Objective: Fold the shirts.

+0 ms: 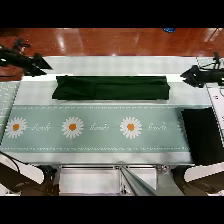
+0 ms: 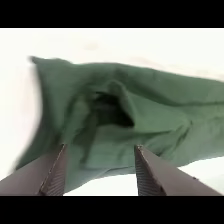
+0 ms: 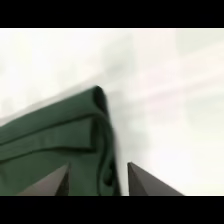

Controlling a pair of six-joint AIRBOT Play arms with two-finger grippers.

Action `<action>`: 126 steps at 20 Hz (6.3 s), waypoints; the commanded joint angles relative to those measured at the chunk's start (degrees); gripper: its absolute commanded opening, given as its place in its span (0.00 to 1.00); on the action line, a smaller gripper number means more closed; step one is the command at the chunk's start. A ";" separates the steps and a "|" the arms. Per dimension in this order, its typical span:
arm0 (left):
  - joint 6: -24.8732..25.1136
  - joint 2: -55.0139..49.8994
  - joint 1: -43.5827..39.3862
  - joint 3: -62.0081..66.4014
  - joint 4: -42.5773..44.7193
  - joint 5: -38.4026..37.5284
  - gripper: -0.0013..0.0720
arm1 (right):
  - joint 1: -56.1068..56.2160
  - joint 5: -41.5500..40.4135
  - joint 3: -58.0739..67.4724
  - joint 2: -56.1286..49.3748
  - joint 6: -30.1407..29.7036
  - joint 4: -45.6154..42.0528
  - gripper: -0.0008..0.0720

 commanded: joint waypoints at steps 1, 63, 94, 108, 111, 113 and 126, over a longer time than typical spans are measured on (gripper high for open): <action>1.42 9.99 2.34 -2.08 3.93 4.87 0.71 | -2.45 2.29 -2.47 1.57 2.19 -4.46 0.58; 5.79 55.76 -6.40 -41.00 -4.85 16.63 0.04 | 51.08 -9.07 9.03 4.68 10.05 2.58 0.04; 5.73 69.26 -7.91 -72.91 -5.35 19.87 0.04 | 28.17 -22.38 -55.01 33.57 6.88 13.14 0.58; 5.77 69.26 -7.91 -72.91 -5.29 19.21 0.04 | 37.35 -12.74 -27.34 10.12 -5.73 22.36 0.04; 5.75 69.26 -7.91 -72.94 -5.29 19.21 0.04 | 38.07 -4.48 -15.91 11.50 -2.27 18.93 0.04; 5.79 69.26 -7.91 -72.94 -5.29 19.32 0.04 | 38.29 -3.19 -7.30 13.97 1.25 14.29 0.04; 5.75 69.26 -7.91 -73.07 -5.55 19.52 0.04 | 14.32 18.56 23.04 20.52 22.12 -3.65 0.04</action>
